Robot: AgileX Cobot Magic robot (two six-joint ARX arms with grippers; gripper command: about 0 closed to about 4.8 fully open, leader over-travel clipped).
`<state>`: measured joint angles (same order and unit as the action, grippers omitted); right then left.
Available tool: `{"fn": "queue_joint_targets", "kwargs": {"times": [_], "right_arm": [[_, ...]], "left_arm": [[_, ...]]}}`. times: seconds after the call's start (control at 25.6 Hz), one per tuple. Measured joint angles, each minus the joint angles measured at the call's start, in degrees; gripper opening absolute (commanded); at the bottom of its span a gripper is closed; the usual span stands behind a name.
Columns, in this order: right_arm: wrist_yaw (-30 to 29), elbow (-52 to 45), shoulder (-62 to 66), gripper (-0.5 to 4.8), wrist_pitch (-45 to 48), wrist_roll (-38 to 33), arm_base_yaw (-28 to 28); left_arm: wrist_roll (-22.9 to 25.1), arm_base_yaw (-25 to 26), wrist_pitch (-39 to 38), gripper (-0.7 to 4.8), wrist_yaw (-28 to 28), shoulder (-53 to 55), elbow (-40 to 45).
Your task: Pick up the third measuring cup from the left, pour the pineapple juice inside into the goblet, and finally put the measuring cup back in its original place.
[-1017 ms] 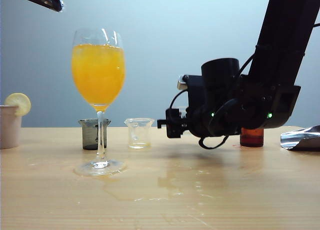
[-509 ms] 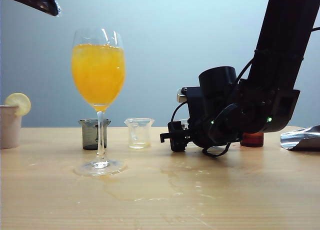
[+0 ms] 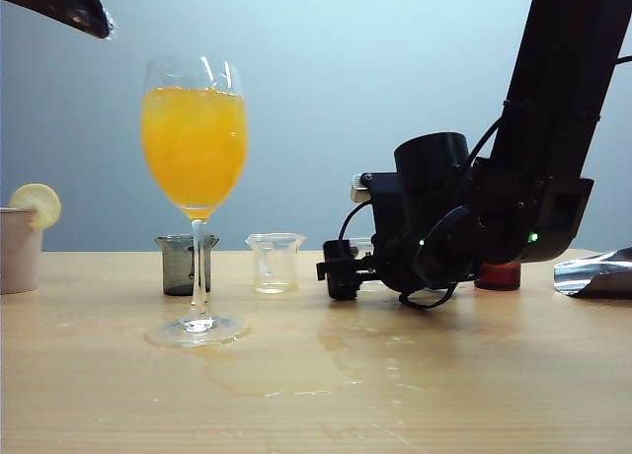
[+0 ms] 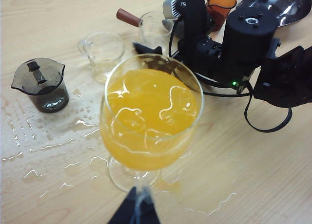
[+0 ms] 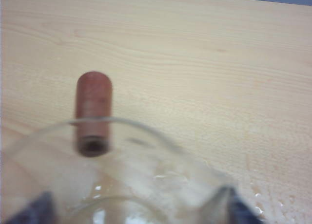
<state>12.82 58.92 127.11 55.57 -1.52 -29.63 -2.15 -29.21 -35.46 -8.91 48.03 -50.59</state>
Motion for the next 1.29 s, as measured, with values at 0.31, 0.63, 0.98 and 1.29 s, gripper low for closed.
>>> {"fn": "queue_joint_targets", "kwargs": {"times": [0.31, 0.63, 0.98, 1.29], "right_arm": [[-1.07, -0.22, -3.21, 4.79, -7.82, -0.02, 0.00], [-0.96, -6.14, -10.58, 4.79, -13.55, 0.00, -0.35], [-1.36, -13.09, -28.46, -0.01, -30.23, -0.07, -2.05], [-10.27, -13.03, -46.34, -0.01, -48.15, -0.42, -2.84]], "left_arm": [[0.00, 0.00, 0.02, -0.05, 0.00, 0.00, 0.00], [0.00, 0.00, -0.04, -0.05, -0.02, 0.00, -0.02], [0.00, 0.00, -0.17, -0.05, -0.04, -6.47, -0.09], [-1.53, 0.00, -0.28, -0.05, -0.02, -18.67, -0.13]]}}
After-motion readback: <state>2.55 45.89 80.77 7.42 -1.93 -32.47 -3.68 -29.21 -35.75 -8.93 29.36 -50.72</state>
